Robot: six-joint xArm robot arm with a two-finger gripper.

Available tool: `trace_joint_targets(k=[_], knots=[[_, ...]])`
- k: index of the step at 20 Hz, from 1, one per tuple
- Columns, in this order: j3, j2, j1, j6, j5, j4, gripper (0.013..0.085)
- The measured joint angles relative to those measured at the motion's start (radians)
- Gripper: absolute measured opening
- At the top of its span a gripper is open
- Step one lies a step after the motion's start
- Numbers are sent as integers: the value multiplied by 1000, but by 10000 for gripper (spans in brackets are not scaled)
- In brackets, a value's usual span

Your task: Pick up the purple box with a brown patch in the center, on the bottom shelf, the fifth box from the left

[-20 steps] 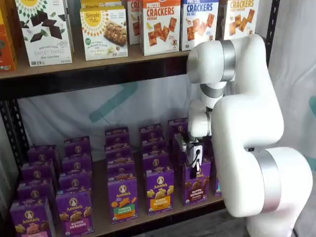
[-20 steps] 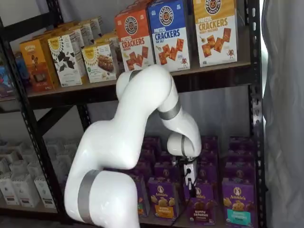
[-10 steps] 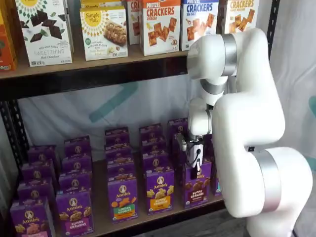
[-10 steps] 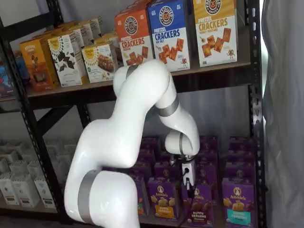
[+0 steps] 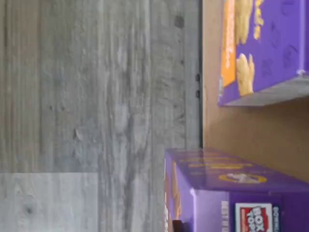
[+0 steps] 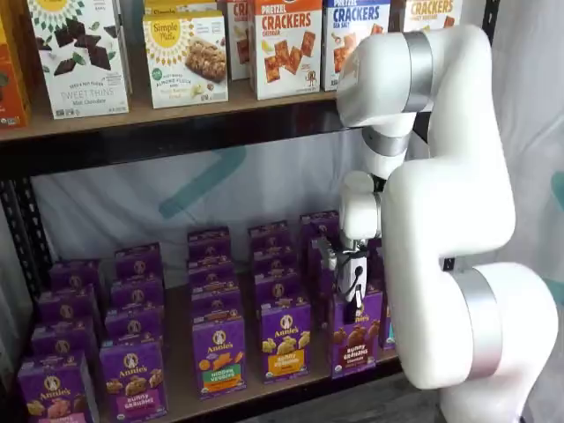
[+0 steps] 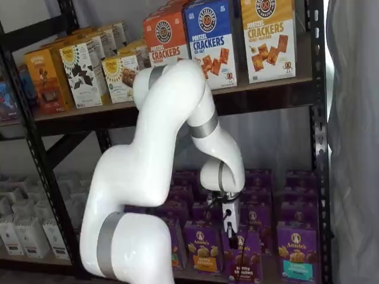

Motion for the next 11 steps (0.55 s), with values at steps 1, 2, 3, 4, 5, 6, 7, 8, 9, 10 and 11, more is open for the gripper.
trace_joint_targets(k=[1, 2, 3, 4, 5, 6, 7, 8, 9, 10, 11], knots=[[21, -17, 2, -1, -1, 2, 330], [43, -33, 4, -1, -5, 4, 330], [62, -48, 6, -3, -7, 9, 330], [86, -67, 7, -7, -9, 15, 330], [106, -84, 9, -9, -11, 18, 330], [125, -99, 10, -10, -14, 21, 330], [141, -112, 11, -11, -17, 23, 330], [163, -130, 11, -8, -20, 20, 330], [177, -142, 11, -7, -23, 18, 330], [191, -153, 11, -6, -24, 17, 330], [206, -166, 12, -5, -24, 17, 330]])
